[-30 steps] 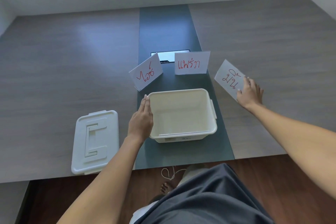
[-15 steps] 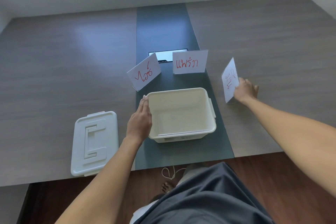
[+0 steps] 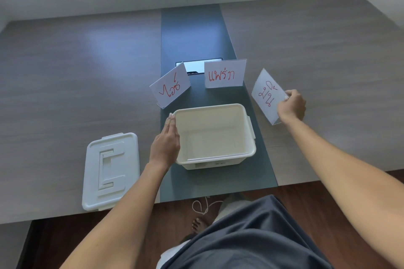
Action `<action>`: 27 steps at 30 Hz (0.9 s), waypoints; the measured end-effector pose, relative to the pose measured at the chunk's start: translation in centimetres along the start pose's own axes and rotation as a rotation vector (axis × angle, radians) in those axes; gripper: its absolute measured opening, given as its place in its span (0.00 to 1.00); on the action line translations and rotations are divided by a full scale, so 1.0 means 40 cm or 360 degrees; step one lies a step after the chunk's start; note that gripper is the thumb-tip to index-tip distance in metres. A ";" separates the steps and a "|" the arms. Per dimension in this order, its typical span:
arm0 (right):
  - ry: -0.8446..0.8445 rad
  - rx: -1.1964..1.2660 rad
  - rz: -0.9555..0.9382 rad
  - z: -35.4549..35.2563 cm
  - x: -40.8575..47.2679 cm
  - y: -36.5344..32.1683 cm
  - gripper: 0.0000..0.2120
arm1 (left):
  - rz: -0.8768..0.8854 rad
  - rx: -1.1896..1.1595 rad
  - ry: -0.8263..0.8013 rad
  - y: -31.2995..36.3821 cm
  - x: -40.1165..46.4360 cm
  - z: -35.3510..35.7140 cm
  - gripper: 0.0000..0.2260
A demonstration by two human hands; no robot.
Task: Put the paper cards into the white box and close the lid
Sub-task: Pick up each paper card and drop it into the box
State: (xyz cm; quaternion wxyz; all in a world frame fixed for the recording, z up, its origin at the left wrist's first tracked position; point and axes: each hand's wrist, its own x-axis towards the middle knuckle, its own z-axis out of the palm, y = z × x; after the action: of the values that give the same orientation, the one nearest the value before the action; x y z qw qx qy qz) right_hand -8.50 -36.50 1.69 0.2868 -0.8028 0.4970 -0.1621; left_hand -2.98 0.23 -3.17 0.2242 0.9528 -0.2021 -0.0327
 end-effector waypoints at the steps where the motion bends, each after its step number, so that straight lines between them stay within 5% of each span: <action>1: 0.0019 0.0045 -0.0011 -0.003 -0.004 -0.003 0.14 | -0.0001 0.0002 -0.0003 0.000 0.000 0.000 0.23; 14: -0.0002 0.0703 -0.0664 -0.104 -0.090 -0.123 0.13 | -0.0017 0.0016 -0.0012 0.004 -0.003 -0.007 0.24; 27: -0.1108 0.0843 -0.0799 -0.143 -0.198 -0.158 0.13 | -0.0022 -0.0040 -0.0047 0.004 -0.003 -0.011 0.24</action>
State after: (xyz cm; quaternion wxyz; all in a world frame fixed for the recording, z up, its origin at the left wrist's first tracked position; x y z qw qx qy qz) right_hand -10.76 -29.00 10.29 0.5815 -0.8037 0.1053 -0.0693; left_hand -3.09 0.32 -2.71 0.2330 0.9507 -0.1982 -0.0509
